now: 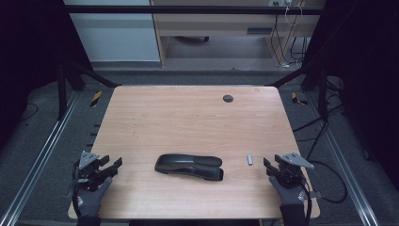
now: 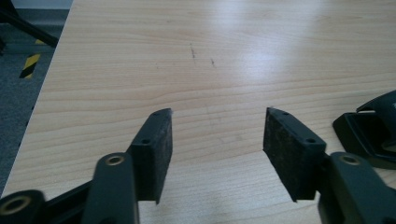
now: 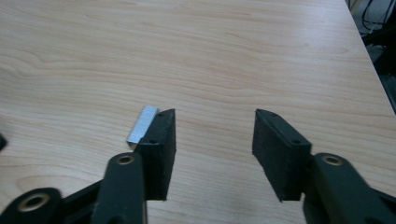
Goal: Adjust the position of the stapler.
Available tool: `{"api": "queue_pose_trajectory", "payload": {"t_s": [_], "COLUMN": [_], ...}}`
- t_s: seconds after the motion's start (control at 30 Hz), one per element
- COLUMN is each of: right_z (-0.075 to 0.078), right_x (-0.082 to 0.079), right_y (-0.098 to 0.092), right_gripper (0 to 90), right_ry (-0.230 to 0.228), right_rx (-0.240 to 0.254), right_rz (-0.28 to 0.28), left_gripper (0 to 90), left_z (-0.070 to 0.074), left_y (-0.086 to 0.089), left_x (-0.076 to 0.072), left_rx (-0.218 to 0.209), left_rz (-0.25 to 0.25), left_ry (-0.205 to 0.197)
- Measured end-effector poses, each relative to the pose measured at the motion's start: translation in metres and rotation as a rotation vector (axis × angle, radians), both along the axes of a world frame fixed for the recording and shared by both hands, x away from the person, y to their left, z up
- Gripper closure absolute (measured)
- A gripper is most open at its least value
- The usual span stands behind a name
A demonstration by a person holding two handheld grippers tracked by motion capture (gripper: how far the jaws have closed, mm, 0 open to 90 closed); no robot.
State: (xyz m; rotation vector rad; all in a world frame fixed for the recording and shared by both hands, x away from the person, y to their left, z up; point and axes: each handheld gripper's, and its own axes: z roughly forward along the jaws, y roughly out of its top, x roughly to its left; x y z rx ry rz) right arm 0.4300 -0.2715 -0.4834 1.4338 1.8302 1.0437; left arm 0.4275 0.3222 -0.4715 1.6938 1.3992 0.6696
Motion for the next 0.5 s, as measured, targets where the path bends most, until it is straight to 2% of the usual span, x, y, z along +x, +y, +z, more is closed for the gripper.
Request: {"api": "queue_pose_trajectory", "payload": {"t_s": [0.1,0.2,0.33,0.47,0.5], "right_z": [0.003,0.010,0.014,0.017,0.017], "right_x": [-0.002,-0.007,-0.010,-0.013,-0.013], "right_y": [0.004,0.013,0.023,0.034,0.034], "right_gripper": [57.0,65.8,72.8,76.9,76.9], "right_ry": [-0.008,-0.029,-0.029,-0.039,-0.039], "right_rx": [0.006,0.033,0.048,0.058,0.058], "right_rz": [0.018,0.056,0.097,0.135,0.135], "left_gripper": [53.0,63.0,76.2,85.3,85.3], "left_z": [0.001,0.006,0.010,0.013,0.013], "left_y": [-0.003,-0.009,-0.015,-0.020,-0.022], "left_x": [-0.002,-0.007,-0.010,-0.012,-0.013], "left_rx": [0.011,0.028,0.042,0.049,0.055], "left_rz": [-0.006,-0.015,-0.028,-0.037,-0.038], "left_ry": [-0.004,-0.027,-0.046,-0.057,-0.061]}}
